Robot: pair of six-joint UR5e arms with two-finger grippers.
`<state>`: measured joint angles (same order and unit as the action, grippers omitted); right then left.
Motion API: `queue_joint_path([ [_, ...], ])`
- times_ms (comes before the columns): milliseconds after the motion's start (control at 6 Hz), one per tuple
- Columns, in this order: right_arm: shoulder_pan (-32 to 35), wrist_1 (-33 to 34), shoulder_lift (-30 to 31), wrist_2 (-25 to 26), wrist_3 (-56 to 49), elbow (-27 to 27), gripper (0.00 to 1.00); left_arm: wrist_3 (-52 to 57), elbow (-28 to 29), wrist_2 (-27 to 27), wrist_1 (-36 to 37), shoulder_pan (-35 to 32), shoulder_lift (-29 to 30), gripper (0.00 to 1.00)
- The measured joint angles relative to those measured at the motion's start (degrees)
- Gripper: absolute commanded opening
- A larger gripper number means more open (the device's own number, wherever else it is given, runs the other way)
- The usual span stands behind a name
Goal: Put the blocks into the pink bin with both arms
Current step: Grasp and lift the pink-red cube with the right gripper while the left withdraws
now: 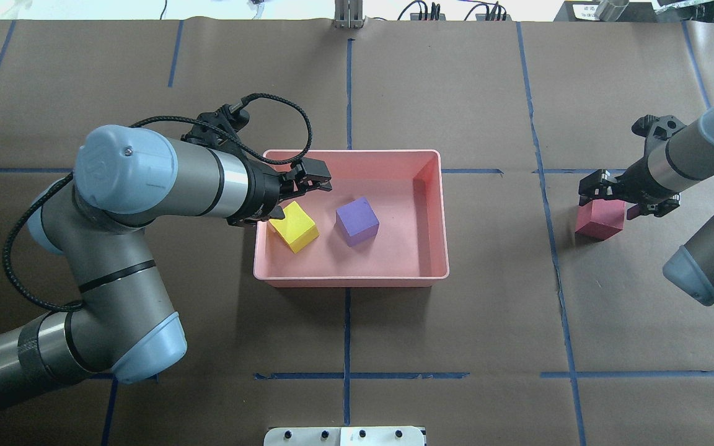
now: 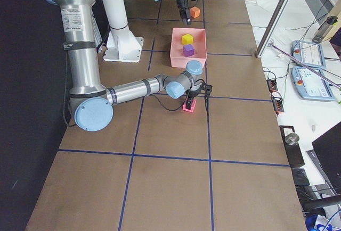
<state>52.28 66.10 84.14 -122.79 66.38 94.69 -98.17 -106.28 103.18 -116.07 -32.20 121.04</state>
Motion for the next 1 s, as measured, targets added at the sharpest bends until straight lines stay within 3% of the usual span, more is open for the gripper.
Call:
queue_joint_path([
  [333, -1.42, -0.03, -0.03, 0.16, 0.19, -0.18, 0.11, 1.0, -4.75, 0.05, 0.19, -1.18, -4.87, 1.0],
  [667, -1.92, -0.09, -0.06, 0.45, 0.38, 1.13, 0.05, 12.09, -9.13, 0.46, 0.23, -4.51, -15.67, 1.0],
  [1000, -1.98, 0.22, -1.29, 1.93, 0.57, 9.45, 0.06, 19.06, -8.89, 0.5, 0.85, -7.97, -24.17, 1.0],
])
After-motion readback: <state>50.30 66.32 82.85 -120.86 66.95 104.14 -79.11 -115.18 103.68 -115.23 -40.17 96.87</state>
